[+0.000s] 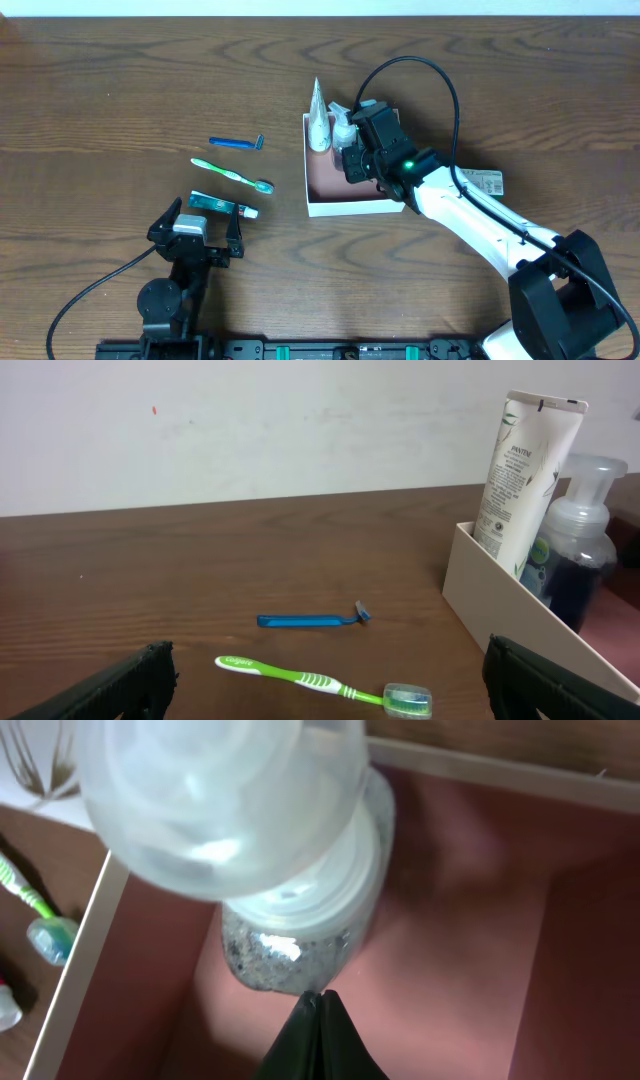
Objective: Pack container
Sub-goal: 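Lower the soap bottle into the box and open the right gripper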
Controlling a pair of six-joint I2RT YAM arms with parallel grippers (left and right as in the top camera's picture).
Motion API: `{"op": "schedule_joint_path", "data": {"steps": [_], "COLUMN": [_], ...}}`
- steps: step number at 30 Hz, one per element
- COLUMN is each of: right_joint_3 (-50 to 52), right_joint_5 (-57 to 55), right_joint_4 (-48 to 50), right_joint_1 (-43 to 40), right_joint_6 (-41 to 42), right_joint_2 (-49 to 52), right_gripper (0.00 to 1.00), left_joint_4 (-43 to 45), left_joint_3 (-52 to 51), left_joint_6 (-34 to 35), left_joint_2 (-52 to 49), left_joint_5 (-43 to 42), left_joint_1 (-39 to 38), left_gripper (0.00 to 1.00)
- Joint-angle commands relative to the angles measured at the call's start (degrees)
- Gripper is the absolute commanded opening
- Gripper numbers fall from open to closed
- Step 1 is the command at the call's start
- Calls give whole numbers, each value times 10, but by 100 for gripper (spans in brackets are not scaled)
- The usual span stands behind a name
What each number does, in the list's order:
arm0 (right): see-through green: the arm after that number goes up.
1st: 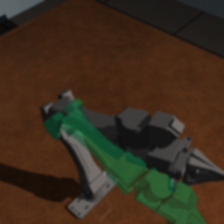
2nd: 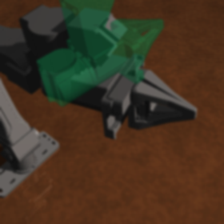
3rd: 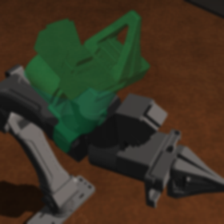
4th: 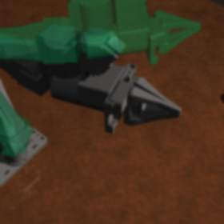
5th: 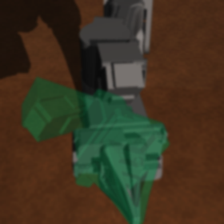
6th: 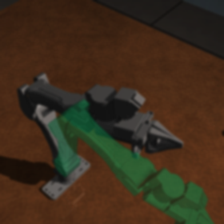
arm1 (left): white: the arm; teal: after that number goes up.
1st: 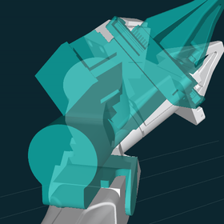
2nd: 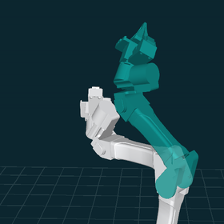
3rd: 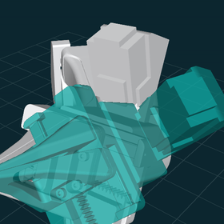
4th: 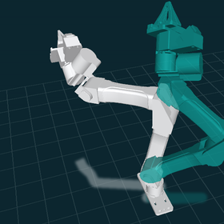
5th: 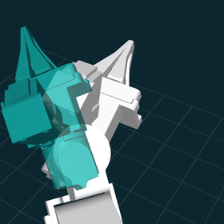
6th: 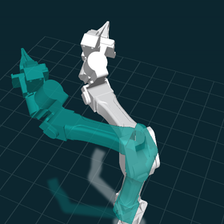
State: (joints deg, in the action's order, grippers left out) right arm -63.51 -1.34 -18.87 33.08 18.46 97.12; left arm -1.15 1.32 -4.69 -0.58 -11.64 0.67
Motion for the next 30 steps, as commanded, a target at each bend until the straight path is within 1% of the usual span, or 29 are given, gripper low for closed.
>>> {"op": "schedule_joint_path", "data": {"steps": [1, 8, 17, 23, 30], "right_joint_3": [5, 5, 2, -1, -3], "right_joint_5": [-17, -17, -17, -16, -15], "right_joint_4": [7, 23, 30, 30, 25], "right_joint_1": [3, 2, -5, -20, -41], "right_joint_6": [-1, -3, -10, -27, -34], "right_joint_2": [21, 52, 43, 25, -19], "right_gripper": [1, 1, 1, 2, 3], "left_joint_4": [-18, -18, -18, -18, -18], "left_joint_3": [-11, -11, -11, -11, -11], "left_joint_6": [1, 0, 0, 1, 0], "left_joint_2": [3, 3, 3, 3, 3], "left_joint_5": [-8, -8, -8, -8, -8], "left_joint_1": [3, 3, 3, 3, 3], "left_gripper": [98, 98, 98, 98, 98]}}
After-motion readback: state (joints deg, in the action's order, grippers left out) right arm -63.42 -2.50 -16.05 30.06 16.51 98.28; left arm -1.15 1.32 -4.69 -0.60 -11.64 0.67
